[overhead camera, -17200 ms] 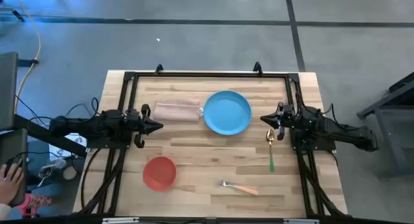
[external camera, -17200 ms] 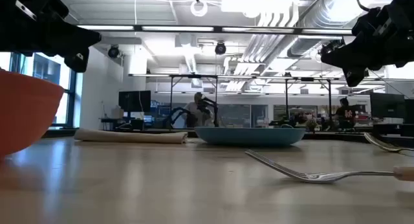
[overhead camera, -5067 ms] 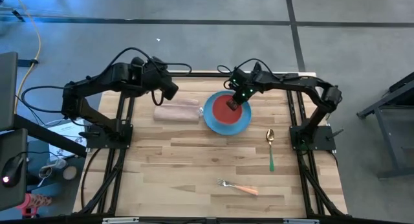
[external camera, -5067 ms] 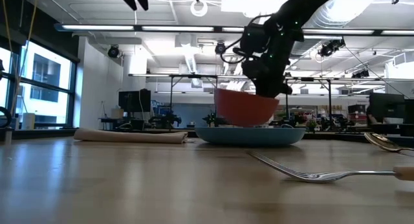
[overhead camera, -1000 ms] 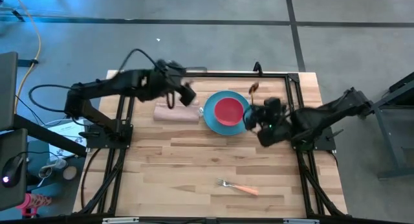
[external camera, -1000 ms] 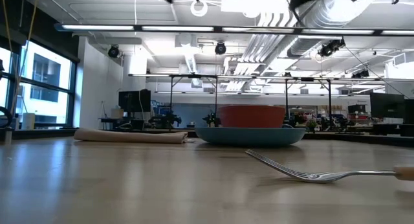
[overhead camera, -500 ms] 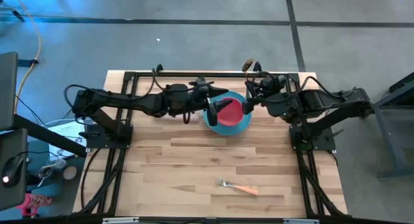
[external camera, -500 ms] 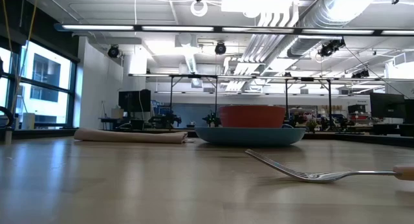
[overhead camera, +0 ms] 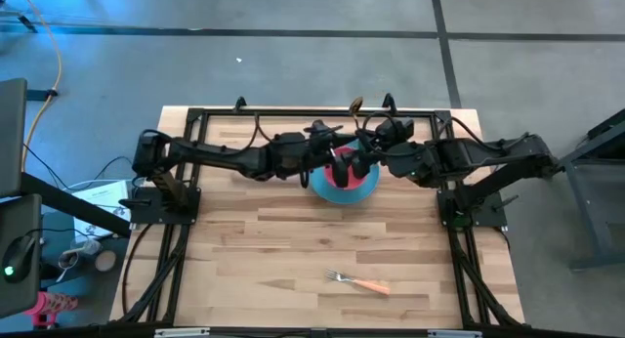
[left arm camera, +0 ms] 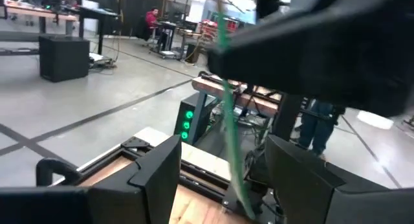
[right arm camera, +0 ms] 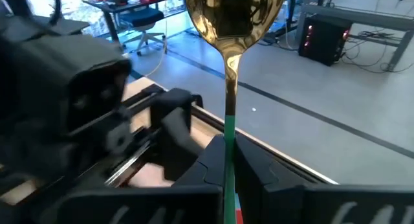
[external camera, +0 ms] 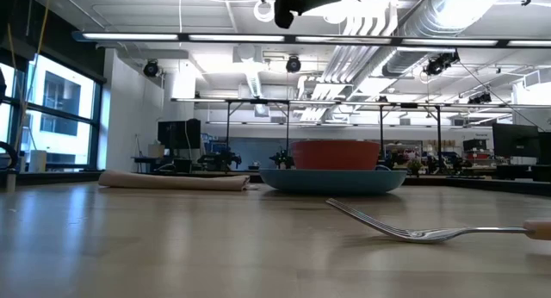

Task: Set table place
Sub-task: Put the green spoon on the orange bowl

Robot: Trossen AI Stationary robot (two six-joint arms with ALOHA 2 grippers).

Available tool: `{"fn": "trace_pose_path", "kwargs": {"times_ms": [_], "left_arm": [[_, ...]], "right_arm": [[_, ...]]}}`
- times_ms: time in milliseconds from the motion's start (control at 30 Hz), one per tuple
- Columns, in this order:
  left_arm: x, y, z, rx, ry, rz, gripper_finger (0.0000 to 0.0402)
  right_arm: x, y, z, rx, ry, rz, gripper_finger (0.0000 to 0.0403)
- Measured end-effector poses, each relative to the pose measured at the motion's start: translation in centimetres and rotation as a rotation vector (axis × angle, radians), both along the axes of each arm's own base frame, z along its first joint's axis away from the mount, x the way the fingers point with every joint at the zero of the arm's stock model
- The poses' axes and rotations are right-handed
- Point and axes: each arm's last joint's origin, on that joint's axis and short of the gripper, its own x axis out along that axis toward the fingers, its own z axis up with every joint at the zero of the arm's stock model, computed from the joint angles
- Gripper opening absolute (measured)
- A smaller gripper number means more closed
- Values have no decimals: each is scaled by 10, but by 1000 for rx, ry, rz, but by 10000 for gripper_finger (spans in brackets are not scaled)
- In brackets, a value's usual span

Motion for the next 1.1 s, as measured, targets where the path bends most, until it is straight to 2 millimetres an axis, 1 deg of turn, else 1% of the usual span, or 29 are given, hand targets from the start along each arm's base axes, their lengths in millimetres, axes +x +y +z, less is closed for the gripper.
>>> {"fn": "trace_pose_path", "kwargs": {"times_ms": [67, 200, 333, 400, 433, 500, 600, 633, 667, 800, 967, 1033, 1100], "left_arm": [[-1, 5, 3, -16, -21, 13, 214], [-2, 12, 2, -26, -19, 24, 214], [-2, 12, 2, -63, -32, 21, 213], [-2, 12, 0, -66, -21, 36, 200], [-3, 12, 0, -67, -15, 42, 187], [-2, 12, 0, -67, -11, 39, 144], [-2, 11, 0, -55, -12, 8, 45], [-2, 11, 0, -47, -8, -5, 23], [-2, 11, 0, -46, -7, -9, 16], [-2, 10, -2, -68, 11, -1, 5], [-2, 6, -6, -113, 49, -9, 3], [-3, 4, -9, -134, 80, -7, 2], [-5, 5, -16, -174, 144, 19, 2]], "right_arm": [[1, 0, 0, 2, -7, 9, 0], [2, 0, 1, -5, -4, 12, 0], [2, 1, 2, -8, -10, 14, 0], [2, 1, 2, -8, -9, 16, 0], [2, 1, 1, -11, -5, 18, 0], [2, 1, 2, -19, 1, 23, 0], [3, 1, 2, -26, 4, 24, 0], [3, 1, 2, -32, 10, 27, 0], [3, 1, 2, -35, 14, 29, 0], [3, 1, 1, -36, 33, 61, 0], [3, 3, 0, -21, 88, 170, 7], [0, 3, 4, -14, 109, 210, 19], [-6, 4, 13, -2, 109, 237, 35]]}}
